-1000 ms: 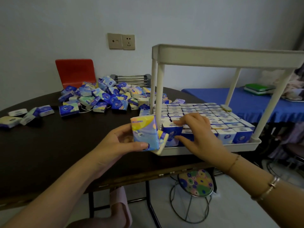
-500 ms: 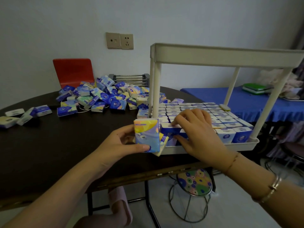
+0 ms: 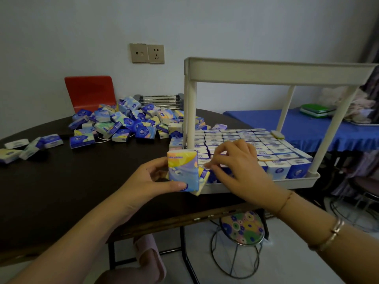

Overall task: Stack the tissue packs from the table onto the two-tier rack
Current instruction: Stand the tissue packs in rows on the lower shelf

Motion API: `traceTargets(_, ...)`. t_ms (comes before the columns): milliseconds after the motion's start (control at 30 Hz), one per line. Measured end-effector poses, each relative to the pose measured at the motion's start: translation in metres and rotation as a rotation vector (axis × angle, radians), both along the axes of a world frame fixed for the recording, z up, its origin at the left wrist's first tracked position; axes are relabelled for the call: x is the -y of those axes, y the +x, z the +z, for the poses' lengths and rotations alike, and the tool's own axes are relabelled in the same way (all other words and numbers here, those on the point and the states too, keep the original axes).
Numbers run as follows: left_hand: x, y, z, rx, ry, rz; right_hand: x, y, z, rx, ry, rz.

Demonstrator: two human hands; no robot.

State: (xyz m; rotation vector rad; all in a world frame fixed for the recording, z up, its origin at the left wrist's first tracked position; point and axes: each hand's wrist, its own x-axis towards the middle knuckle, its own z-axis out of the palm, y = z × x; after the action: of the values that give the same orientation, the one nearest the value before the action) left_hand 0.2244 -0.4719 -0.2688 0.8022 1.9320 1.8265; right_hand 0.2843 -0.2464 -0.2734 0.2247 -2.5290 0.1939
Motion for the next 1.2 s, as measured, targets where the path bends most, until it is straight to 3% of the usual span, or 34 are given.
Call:
traceTargets(133,-0.011,0.004,0.002,-0.032,0.03,-0.056,-0.001,0.018,0.015,0.167,-0.472,0.201)
traceTargets(267,-0.028,0.012,0.008,-0.054,0.116,-0.11,-0.003,0.03,0.017,0.247,-0.463,0.181)
traceTargets(367,-0.044,0.014,0.011,-0.079,0.118,-0.13,-0.019,0.039,0.021,0.225,-0.603,0.188)
traceTargets(467,-0.053,0.013,0.011,-0.235,-0.043,-0.157,-0.037,0.045,0.022,0.206,-0.636,0.148)
traceTargets(567,-0.052,0.012,0.008,-0.612,-0.338,-0.122,-0.045,0.05,0.023,0.165,-0.561,0.12)
traceTargets(667,-0.049,0.011,0.002,-0.784,-0.476,-0.145,-0.046,0.048,0.022,0.125,-0.396,0.159)
traceTargets(800,-0.044,0.005,0.001,-0.78,-0.472,-0.164,-0.047,0.031,0.013,0.101,0.001,0.002)
traceTargets(1033,-0.043,0.0,-0.005,-0.776,-0.449,-0.181,-0.049,0.014,-0.004,0.0,0.108,-0.114)
traceTargets(1200,-0.044,0.001,-0.003,-0.761,-0.466,-0.209,-0.053,0.017,-0.013,0.115,0.368,-0.158)
